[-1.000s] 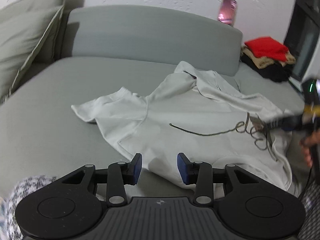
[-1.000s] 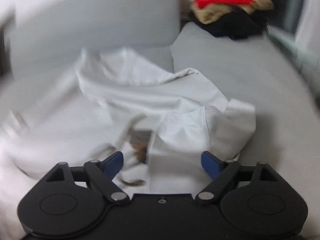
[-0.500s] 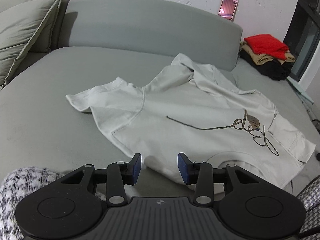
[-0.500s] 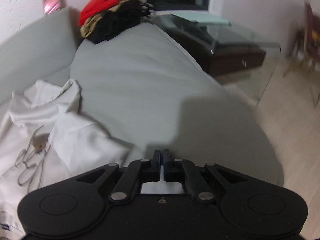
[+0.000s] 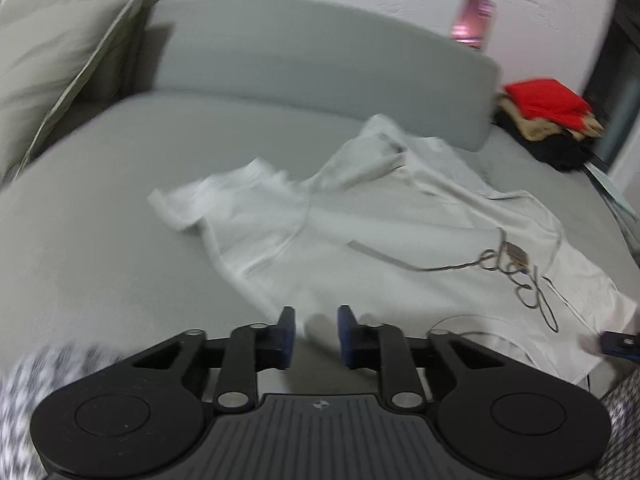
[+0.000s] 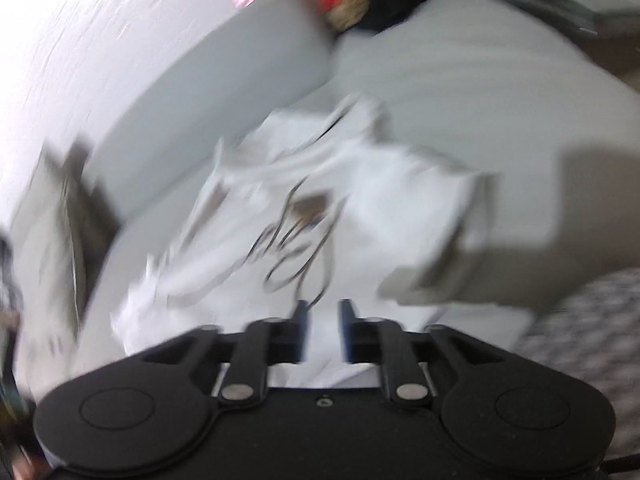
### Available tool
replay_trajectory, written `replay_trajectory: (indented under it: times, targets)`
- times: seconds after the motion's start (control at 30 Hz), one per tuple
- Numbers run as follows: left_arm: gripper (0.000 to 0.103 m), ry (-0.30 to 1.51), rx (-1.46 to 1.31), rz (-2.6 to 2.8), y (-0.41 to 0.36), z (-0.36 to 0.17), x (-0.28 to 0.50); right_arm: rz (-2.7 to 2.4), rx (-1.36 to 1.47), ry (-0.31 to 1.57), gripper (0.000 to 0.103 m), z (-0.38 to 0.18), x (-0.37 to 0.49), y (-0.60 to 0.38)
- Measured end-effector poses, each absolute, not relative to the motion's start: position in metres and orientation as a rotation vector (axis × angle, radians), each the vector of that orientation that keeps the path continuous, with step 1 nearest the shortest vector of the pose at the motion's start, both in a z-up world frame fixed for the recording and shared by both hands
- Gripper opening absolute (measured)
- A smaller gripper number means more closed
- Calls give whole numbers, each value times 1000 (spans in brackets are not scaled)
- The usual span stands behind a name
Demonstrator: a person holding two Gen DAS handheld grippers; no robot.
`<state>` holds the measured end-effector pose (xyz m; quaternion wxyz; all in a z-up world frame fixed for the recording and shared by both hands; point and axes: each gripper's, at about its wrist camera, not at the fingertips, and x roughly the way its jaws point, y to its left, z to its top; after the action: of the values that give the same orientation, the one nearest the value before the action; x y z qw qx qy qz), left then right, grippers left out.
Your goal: Fold clothes
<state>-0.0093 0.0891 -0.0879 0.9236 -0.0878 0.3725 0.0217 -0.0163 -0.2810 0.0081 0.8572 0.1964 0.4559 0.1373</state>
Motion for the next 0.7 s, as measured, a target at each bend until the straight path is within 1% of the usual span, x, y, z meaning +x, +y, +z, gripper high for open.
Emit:
replay_trajectory:
  times: [0.07,0.1,0.13,0.2,0.27,0.37,0.4,0.47,0.5,0.53,0.57,0.6,0.63,0.7]
  targets:
    - [18,755,-95,-1,69,-89,-1,342,354,969,13,3,-12,-256]
    - [21,775,-58,-11,60,-94,4,360,327,975,13,0,-11,-244]
    - [29,801,-20,-17,51,-100,10,365,299,982,13,-3,-10,-235]
    - [26,948,47,41,43,-120,22,360,219,1004,14,-11,-8,-224]
    - [26,966,66,44,45,-118,13,337,148,1049,10,-19,-12,-222]
    - [25,1004,44,22,54,-110,2,328,187,1112,10,-15,-22,-242]
    - [25,1000,-1,16,61,-107,-3,324,204,1138,10,-13,-24,-249]
    - [26,966,-104,19,77,-102,-11,323,300,1139,15,-9,-28,-266]
    - [32,937,-153,42,86,-98,-14,323,362,1126,18,-7,-30,-275]
    - [40,910,-199,70,93,-95,-16,323,420,1109,27,-5,-31,-284]
    - [43,898,-245,96,102,-94,-15,320,471,1084,31,-1,-31,-291]
    - [44,884,-290,123,110,-93,-15,313,520,1064,37,1,-32,-297]
    - [44,871,-335,149,118,-92,-14,309,570,1052,40,1,-31,-303]
    - [44,858,-434,175,132,-96,-11,307,673,1049,43,-3,-30,-311]
